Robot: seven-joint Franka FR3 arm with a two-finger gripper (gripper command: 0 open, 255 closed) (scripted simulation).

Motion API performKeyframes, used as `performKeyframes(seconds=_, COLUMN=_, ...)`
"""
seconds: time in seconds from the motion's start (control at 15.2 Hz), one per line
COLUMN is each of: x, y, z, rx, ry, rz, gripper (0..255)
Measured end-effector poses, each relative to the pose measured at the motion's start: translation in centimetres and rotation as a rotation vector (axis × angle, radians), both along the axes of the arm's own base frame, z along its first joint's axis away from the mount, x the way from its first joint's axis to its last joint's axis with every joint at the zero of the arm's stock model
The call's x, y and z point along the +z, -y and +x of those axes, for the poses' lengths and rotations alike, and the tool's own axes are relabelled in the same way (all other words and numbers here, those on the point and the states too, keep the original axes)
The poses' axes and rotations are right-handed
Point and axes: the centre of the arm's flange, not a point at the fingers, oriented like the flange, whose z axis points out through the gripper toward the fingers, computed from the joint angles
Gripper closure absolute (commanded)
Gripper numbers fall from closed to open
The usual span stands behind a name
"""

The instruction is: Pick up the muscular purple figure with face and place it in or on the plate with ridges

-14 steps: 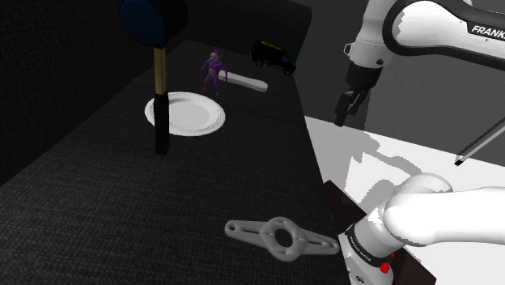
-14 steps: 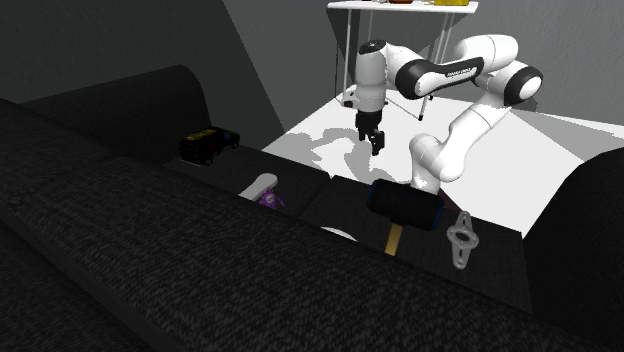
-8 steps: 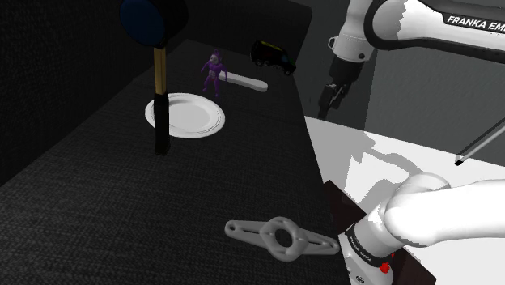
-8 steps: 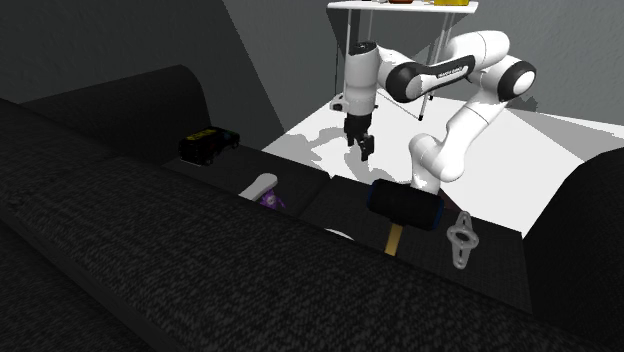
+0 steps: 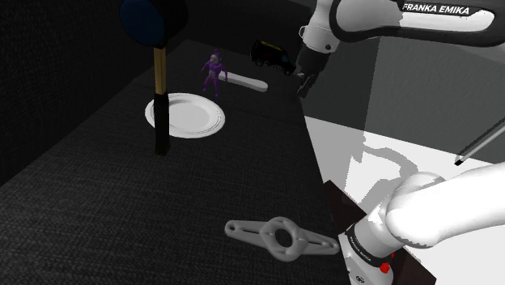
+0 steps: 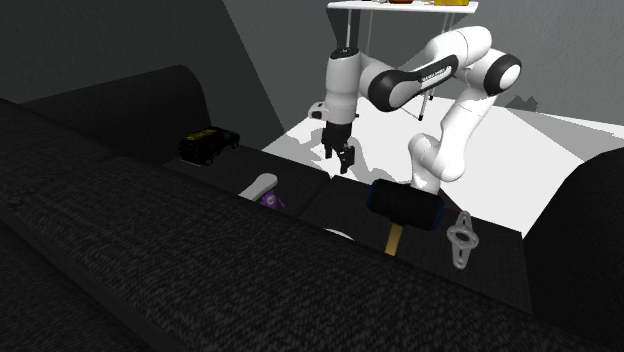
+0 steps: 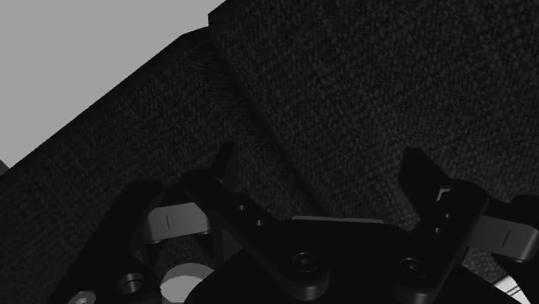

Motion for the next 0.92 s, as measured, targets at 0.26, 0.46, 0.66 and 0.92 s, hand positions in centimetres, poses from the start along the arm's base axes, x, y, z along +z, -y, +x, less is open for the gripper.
performKeyframes(seconds=0.26, x=-0.1, y=-2.3, z=3.8, rx=0.047, ry=0.048, rz=0.033, gripper=0)
performKeyframes(seconds=0.46, x=0.7, y=-4.1, z=6.5, rx=0.083, ry=0.084, rz=0.058, gripper=0)
performKeyframes(seconds=0.66, x=1.4, y=-6.1, z=9.1, rx=0.118, ry=0.12, rz=0.083, gripper=0)
performKeyframes(seconds=0.92, x=1.9, y=-8.7, z=12.3, rx=0.166, ry=0.167, rz=0.117, gripper=0)
